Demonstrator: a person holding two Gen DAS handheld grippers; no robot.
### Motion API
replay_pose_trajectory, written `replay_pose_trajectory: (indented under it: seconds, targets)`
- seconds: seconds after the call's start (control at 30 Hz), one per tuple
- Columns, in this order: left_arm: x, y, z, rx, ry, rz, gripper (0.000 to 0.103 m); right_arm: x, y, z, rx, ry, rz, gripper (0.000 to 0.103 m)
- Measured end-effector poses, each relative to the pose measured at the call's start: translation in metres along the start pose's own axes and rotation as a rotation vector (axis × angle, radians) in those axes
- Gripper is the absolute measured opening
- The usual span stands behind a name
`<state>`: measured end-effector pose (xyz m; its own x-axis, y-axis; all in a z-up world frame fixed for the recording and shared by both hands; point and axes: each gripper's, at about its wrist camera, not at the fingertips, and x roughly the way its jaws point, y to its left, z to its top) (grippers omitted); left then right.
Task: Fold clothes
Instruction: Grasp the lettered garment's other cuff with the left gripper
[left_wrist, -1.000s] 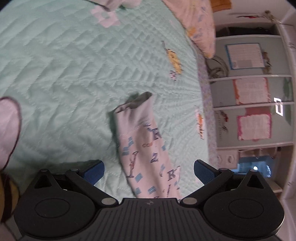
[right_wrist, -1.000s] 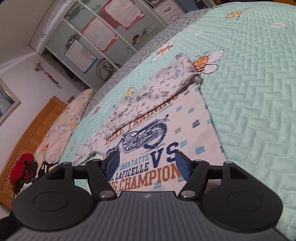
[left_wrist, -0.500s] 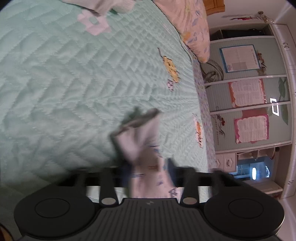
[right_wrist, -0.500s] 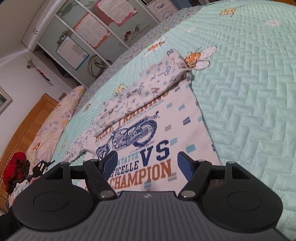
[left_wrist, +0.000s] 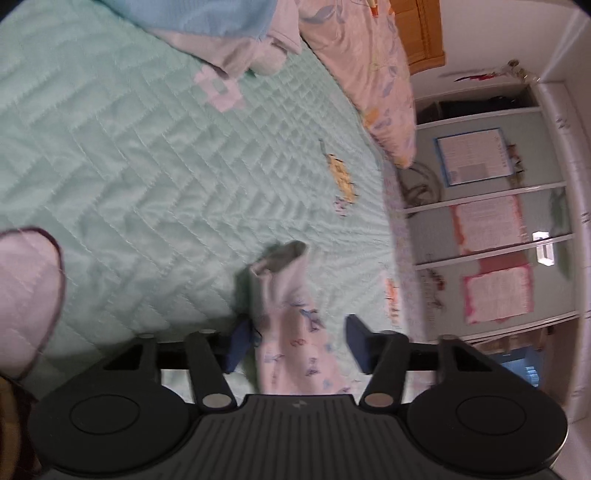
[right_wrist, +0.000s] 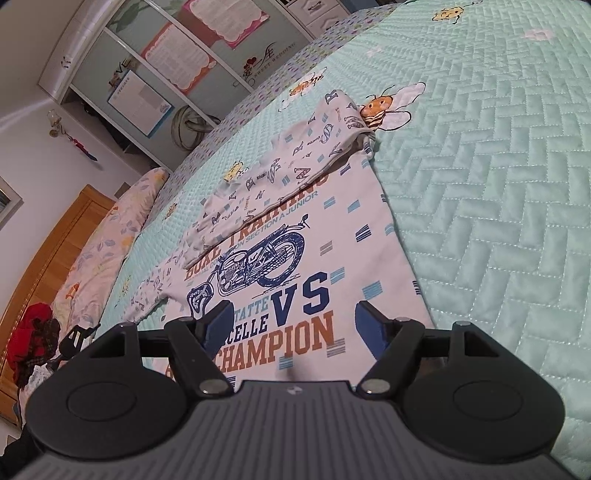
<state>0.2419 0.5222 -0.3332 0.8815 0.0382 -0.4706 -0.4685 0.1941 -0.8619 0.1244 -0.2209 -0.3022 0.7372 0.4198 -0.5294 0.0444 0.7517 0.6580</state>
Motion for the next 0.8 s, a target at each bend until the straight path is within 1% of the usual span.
replay_pose_trajectory:
  seconds: [0.07,0.1,0.17,0.2,0.3,0.4,0.53,0.63,0.73,0.8]
  targets:
    - [0.003,0.007,0.002,-0.021,0.026,0.015,0.028,0.000,0.000,0.000,0.003,0.000,0.000,0.074]
    - [0.006,0.010,0.003,-0.042,0.038,0.012,0.024,0.000,-0.001,0.000,0.004,0.000,0.000,0.074]
    - [0.008,0.019,0.006,-0.074,0.045,0.013,0.007,0.000,-0.001,0.000,0.002,0.002,-0.001,0.074]
    - [0.009,0.023,0.007,-0.083,0.046,0.016,0.007,0.000,-0.001,0.000,0.002,0.003,-0.002,0.074]
    - [0.007,0.022,0.005,-0.060,0.022,0.012,0.006,0.000,-0.003,0.000,0.006,0.005,-0.002,0.074]
    - [-0.001,0.012,0.003,-0.005,-0.012,0.001,0.005,0.001,-0.003,0.000,0.003,0.008,-0.005,0.075]
    - [-0.014,-0.026,0.000,0.139,-0.051,-0.003,0.005,0.001,-0.003,0.001,0.004,0.009,-0.003,0.075]
    - [-0.023,-0.060,-0.007,0.246,-0.070,-0.019,0.005,0.000,-0.005,0.001,0.013,0.006,0.003,0.076]
    - [-0.027,-0.103,-0.020,0.358,-0.074,-0.031,0.005,-0.004,-0.008,0.002,0.026,0.000,0.012,0.076]
    - [-0.027,-0.134,-0.036,0.427,-0.071,-0.040,0.005,-0.010,-0.012,0.003,0.039,-0.012,0.019,0.076]
